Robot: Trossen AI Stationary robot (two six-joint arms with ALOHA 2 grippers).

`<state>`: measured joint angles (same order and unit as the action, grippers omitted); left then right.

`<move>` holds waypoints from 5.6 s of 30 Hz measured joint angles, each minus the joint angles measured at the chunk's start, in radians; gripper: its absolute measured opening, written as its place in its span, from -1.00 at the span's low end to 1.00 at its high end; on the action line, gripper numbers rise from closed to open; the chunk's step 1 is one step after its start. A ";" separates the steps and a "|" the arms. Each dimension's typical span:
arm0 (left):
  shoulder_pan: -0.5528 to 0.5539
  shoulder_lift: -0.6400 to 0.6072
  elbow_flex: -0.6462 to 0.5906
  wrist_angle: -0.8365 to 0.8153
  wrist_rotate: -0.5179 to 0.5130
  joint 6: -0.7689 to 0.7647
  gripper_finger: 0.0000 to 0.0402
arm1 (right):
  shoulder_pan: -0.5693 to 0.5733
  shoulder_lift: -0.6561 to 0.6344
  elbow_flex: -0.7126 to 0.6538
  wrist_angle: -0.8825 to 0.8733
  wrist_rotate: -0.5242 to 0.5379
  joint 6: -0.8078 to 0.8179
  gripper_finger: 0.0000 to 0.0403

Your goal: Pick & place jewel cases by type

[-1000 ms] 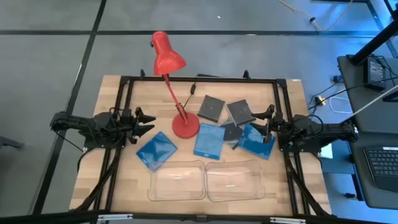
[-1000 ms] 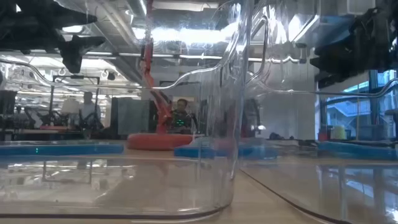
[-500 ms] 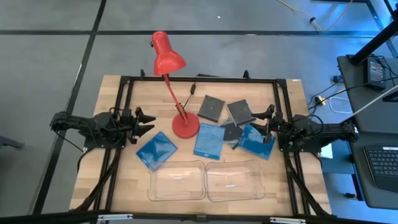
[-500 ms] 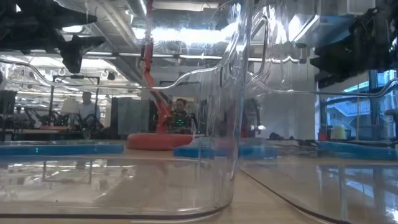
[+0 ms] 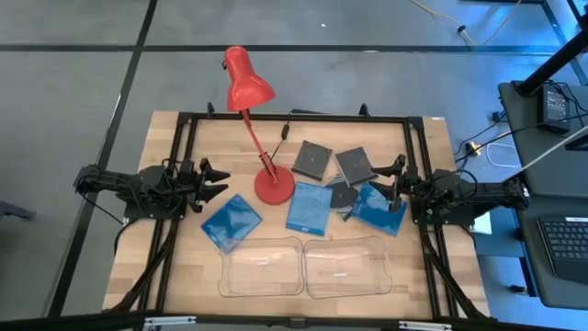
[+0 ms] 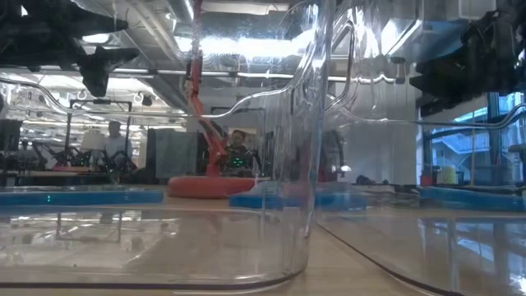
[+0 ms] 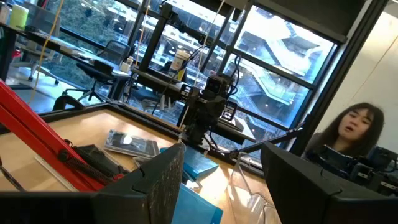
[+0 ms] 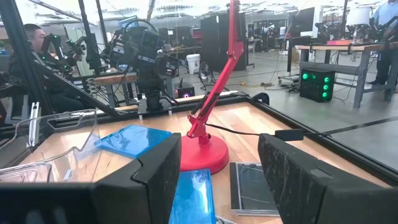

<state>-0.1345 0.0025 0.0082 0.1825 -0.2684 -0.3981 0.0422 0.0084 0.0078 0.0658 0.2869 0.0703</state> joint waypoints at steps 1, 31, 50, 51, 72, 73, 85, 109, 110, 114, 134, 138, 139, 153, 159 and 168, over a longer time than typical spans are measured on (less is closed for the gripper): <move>0.000 0.000 0.000 0.000 0.000 0.000 0.06 | 0.000 0.000 0.000 0.000 0.000 0.000 0.08; 0.000 0.000 0.000 0.000 0.000 0.000 0.06 | 0.000 0.000 0.000 0.000 0.000 0.000 0.08; 0.000 0.000 0.000 0.000 0.000 0.000 0.06 | 0.000 0.000 0.000 0.000 0.000 0.000 0.08; 0.000 0.000 0.000 0.000 0.000 0.000 0.06 | 0.000 0.000 0.000 0.000 0.000 0.000 0.08; 0.000 0.000 0.000 0.000 0.000 0.000 0.06 | 0.000 0.000 0.000 0.000 0.000 0.000 0.08; 0.000 0.000 0.000 0.000 0.000 0.000 0.06 | 0.000 0.000 0.000 0.000 0.000 0.000 0.08; 0.000 0.000 0.000 0.000 0.000 0.000 0.06 | 0.000 0.000 0.000 0.000 0.000 0.000 0.08; 0.000 0.000 0.000 0.000 0.000 0.000 0.06 | 0.000 0.000 0.000 0.000 0.000 0.000 0.08; 0.000 0.000 0.000 0.000 0.000 0.000 0.06 | 0.000 0.000 0.000 0.000 0.000 0.000 0.08; 0.000 0.000 0.000 0.000 -0.002 0.000 0.06 | 0.000 0.000 0.000 0.000 0.000 0.009 0.08; 0.000 0.000 0.000 0.097 -0.005 0.263 0.06 | 0.000 0.000 0.000 0.004 0.027 0.052 0.08; 0.000 0.000 0.000 0.096 -0.064 0.263 0.06 | 0.000 0.000 0.000 0.003 0.031 0.022 0.08; 0.000 0.000 0.000 0.097 -0.091 0.263 0.06 | 0.000 0.002 0.000 0.004 0.040 0.005 0.08; 0.000 0.055 0.000 0.098 -0.279 0.225 0.06 | 0.000 0.262 0.110 -0.117 0.228 -0.015 0.08; 0.000 0.096 0.000 0.098 -0.382 0.204 0.06 | -0.018 0.504 0.256 -0.227 0.278 -0.030 0.08; 0.000 0.107 0.000 0.098 -0.390 0.169 0.06 | -0.047 0.824 0.401 -0.434 0.289 -0.220 0.08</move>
<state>-0.1345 0.1097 0.0083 0.2802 -0.6584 -0.2293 -0.0048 0.8323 0.4084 -0.3683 0.5754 -0.1502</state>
